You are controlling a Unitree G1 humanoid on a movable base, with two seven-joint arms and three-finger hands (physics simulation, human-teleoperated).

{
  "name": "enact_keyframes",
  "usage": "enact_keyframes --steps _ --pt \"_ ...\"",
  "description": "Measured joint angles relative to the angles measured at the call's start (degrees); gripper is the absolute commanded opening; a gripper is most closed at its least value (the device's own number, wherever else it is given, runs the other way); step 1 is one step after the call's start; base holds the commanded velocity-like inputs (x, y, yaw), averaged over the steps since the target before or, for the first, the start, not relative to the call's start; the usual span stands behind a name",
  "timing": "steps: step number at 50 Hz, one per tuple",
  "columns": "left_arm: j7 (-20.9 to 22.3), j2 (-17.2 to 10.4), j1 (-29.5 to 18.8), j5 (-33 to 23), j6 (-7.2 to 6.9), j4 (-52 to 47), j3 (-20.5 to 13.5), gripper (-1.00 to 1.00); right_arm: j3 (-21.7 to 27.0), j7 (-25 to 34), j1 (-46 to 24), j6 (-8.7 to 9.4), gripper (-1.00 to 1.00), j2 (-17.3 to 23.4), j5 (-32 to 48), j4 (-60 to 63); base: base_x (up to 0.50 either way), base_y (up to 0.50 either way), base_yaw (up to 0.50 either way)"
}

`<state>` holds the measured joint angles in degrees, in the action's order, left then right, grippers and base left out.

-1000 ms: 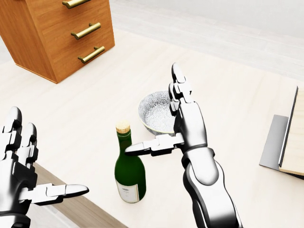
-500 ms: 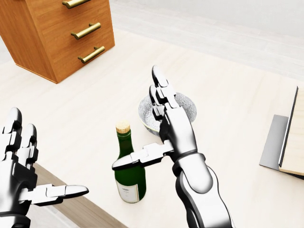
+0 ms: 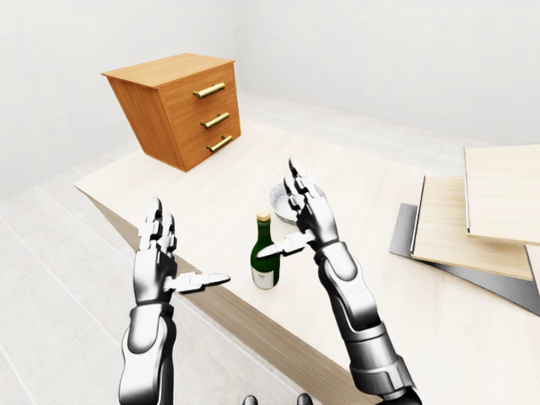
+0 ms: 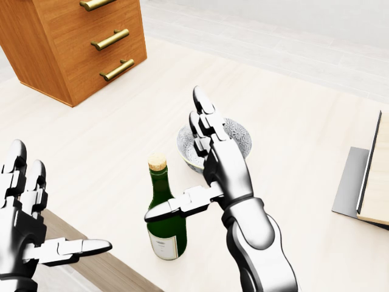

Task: Put the wine bottle on the wine rack.

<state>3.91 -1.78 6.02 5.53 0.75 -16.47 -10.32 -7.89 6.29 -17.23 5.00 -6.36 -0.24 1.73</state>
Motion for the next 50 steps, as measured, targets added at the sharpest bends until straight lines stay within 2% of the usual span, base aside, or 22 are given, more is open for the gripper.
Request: enact_keyframes --steps 25,31,39,50 --pt "0.23 -0.03 0.09 -0.02 -0.05 -0.11 -0.18 1.0 1.09 -0.64 -2.53 0.0 1.0 0.24 0.99 -8.82 0.0 0.0 0.0" --pt "0.35 0.16 0.59 -0.07 0.36 -0.19 -0.12 1.0 1.16 -0.65 -3.37 0.0 1.0 0.04 1.34 -10.67 0.0 0.0 0.0" --pt "0.31 0.59 1.15 -0.42 1.71 0.57 0.35 1.0 1.47 -0.71 -4.69 0.0 1.0 -0.27 1.6 -14.21 0.0 0.0 0.0" --pt "0.0 0.44 0.56 -0.38 2.43 2.05 0.48 1.0 1.84 -0.92 -6.32 0.0 1.0 -0.59 1.7 -17.33 0.0 0.0 0.0"
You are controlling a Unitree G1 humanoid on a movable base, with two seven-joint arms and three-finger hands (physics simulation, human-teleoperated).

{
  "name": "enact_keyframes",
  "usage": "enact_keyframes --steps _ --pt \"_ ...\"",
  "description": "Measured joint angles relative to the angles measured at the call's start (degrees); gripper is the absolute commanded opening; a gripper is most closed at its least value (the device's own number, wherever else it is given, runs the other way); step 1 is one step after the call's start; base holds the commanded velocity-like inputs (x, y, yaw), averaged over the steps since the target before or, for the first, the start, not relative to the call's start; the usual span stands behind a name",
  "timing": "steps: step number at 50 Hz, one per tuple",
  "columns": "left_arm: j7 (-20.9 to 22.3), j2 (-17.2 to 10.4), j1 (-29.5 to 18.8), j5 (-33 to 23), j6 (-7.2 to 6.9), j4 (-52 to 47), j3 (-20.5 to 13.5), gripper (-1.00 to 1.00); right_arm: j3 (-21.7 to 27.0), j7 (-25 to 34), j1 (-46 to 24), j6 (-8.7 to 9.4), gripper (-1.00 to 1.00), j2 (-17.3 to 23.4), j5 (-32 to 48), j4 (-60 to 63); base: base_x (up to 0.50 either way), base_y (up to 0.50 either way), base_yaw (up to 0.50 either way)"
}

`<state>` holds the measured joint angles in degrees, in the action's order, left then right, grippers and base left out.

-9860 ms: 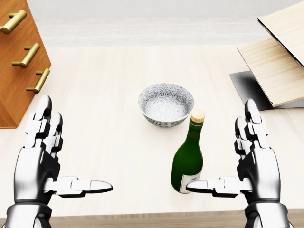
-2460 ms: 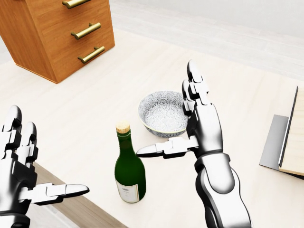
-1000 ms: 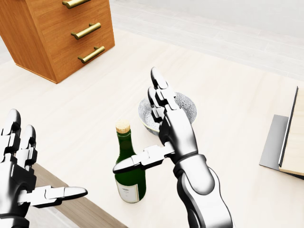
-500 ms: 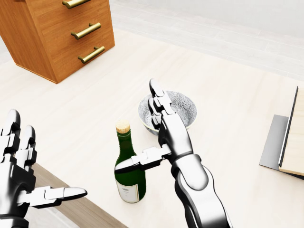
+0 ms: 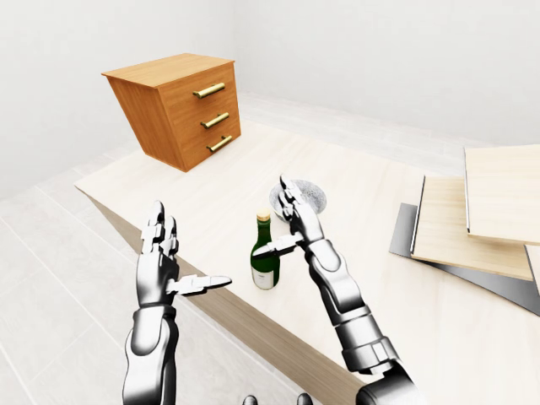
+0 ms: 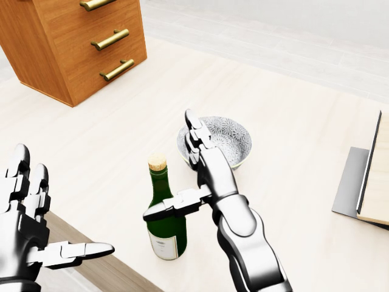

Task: Put the wine bottle on the wine rack.

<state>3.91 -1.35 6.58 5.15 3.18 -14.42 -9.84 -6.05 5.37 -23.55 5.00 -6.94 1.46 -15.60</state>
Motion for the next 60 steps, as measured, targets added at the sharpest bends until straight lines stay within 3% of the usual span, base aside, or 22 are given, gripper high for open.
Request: enact_keyframes --steps 46,47,48,50,51,60 --pt "0.56 -0.23 0.73 0.84 1.04 0.81 -0.84 1.0 -1.45 0.73 -4.3 0.0 1.0 -2.73 0.64 -1.74 0.0 0.0 0.0" --pt "0.59 -0.23 0.76 0.86 1.06 0.83 -0.87 1.0 -1.48 0.77 -4.33 0.0 0.5 -2.79 0.64 -1.76 0.0 0.0 0.0" --pt "0.62 -0.23 0.78 0.89 1.1 0.85 -0.9 1.0 -1.48 0.79 -4.35 0.0 -0.22 -2.84 0.65 -1.78 0.0 0.0 0.0" --pt "0.66 -0.22 0.82 0.92 1.18 0.92 -0.95 1.0 -1.52 0.88 -4.4 0.0 -0.68 -2.95 0.62 -1.82 0.0 0.0 0.0" --pt "0.69 -0.22 0.84 0.94 1.22 0.95 -0.98 1.0 -1.54 0.92 -4.41 0.0 -1.0 -3.0 0.6 -1.82 0.0 0.0 0.0" --pt "0.85 -0.19 1.02 1.04 1.46 1.08 -1.14 1.0 -1.66 1.17 -4.33 0.0 -1.0 -3.23 0.45 -1.67 0.0 0.0 0.0"
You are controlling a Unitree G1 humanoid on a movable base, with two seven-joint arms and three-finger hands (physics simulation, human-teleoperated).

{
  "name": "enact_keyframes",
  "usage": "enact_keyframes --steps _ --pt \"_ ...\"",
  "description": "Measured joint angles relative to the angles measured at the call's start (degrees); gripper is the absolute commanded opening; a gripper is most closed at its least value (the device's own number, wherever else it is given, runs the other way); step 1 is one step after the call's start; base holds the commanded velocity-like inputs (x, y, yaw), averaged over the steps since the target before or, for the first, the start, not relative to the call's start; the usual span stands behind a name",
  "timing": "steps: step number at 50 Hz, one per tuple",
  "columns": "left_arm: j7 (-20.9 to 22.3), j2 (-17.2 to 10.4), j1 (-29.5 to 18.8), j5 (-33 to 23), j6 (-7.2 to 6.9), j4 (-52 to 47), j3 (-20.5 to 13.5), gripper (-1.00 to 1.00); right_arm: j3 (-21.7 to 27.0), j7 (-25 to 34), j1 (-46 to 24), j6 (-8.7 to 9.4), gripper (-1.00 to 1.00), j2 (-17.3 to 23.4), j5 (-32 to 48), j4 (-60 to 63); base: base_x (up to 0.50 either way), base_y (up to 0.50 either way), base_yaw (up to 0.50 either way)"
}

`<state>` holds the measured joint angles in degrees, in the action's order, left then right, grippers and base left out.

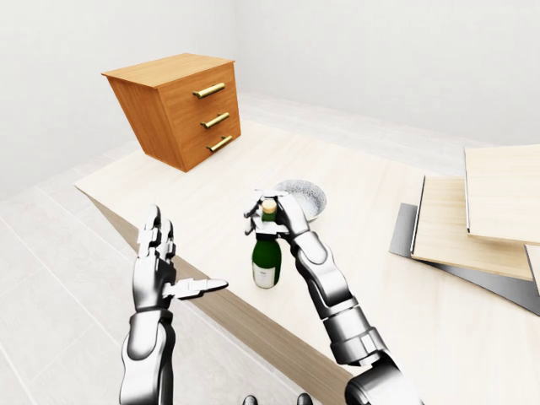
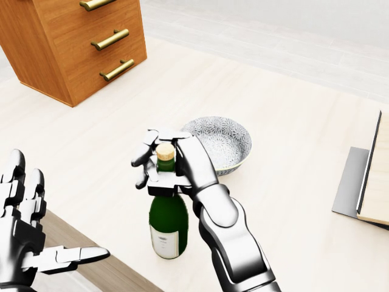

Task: Put the wine bottle on the wine rack.

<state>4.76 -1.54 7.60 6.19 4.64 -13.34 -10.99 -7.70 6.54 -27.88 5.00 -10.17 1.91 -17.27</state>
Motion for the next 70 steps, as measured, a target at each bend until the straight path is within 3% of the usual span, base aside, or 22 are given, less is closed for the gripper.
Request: enact_keyframes --steps 25,41,56,70 --pt "0.37 0.15 0.36 0.12 -0.45 -0.84 0.09 1.0 -1.56 -0.87 1.14 0.0 -1.0 -0.54 2.6 1.65 0.0 0.0 0.0" --pt "0.49 -0.11 -0.7 0.54 -1.96 -1.14 0.16 1.0 -0.55 -0.17 2.49 0.0 -1.0 0.81 0.76 9.06 0.0 0.0 0.0" --pt "0.34 -0.76 -2.31 0.94 -4.27 -1.82 -0.12 1.0 2.48 0.17 1.04 0.0 -1.0 3.54 -3.16 18.04 0.0 0.0 0.0" --pt "0.38 -0.85 -2.9 0.83 -5.06 -2.18 0.08 1.0 9.54 -3.86 -4.76 0.0 -1.0 8.31 -11.92 20.22 0.0 0.0 0.0"
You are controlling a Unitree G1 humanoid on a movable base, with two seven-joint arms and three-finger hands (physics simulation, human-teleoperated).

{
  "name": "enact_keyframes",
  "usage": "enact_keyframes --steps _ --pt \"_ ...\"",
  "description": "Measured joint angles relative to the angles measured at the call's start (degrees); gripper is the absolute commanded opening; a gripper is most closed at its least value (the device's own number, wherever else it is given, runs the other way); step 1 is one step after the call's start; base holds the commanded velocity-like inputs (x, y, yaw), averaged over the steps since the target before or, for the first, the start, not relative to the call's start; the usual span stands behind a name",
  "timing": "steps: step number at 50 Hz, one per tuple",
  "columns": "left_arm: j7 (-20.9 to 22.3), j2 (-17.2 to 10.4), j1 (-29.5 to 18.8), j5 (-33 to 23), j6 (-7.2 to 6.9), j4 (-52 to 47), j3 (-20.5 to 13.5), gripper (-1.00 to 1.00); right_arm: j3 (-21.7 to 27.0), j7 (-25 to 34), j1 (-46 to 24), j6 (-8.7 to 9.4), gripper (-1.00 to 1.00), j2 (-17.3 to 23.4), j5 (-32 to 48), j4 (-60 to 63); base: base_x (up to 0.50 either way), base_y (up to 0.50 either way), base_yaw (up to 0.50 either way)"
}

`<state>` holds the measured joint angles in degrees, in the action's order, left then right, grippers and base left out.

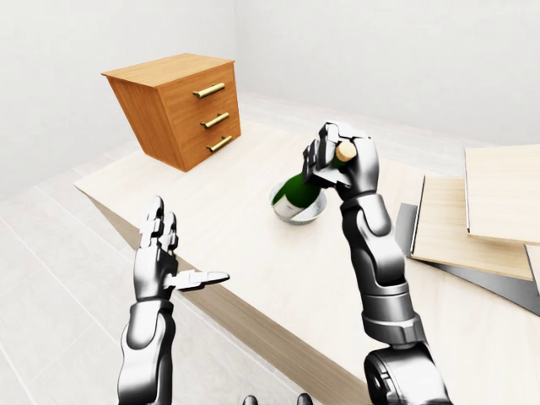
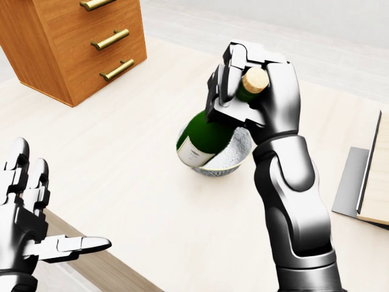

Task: Put the wine bottle on the wine rack.

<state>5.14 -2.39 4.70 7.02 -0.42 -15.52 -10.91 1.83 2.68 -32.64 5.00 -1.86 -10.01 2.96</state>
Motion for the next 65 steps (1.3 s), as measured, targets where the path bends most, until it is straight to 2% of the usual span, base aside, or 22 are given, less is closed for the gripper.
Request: enact_keyframes --steps 15,34,41,51,65 --pt "-0.08 0.13 -0.02 -0.12 0.18 0.4 0.3 1.0 5.81 -6.35 -7.55 0.0 -1.0 7.33 -10.65 -3.49 0.0 0.0 0.0" --pt "-0.08 0.02 -0.29 -0.05 0.38 1.07 0.32 1.0 7.12 -10.54 -9.59 0.0 -1.0 10.94 -15.83 -3.92 0.0 0.0 0.0" --pt "0.33 -0.24 -0.04 0.46 0.18 0.84 -0.17 1.0 8.12 -9.64 -12.45 0.0 -1.0 14.37 -17.98 -4.86 0.0 0.0 0.0" --pt "0.71 -0.34 0.19 0.82 0.81 1.47 -0.88 1.0 9.82 -6.61 -17.07 0.0 -1.0 19.45 -20.69 -9.27 0.0 0.0 0.0" --pt "0.71 -0.32 0.76 0.7 0.81 0.46 -1.43 1.0 11.86 -2.12 -19.83 0.0 -1.0 25.67 -24.26 -14.73 0.0 0.0 0.0"
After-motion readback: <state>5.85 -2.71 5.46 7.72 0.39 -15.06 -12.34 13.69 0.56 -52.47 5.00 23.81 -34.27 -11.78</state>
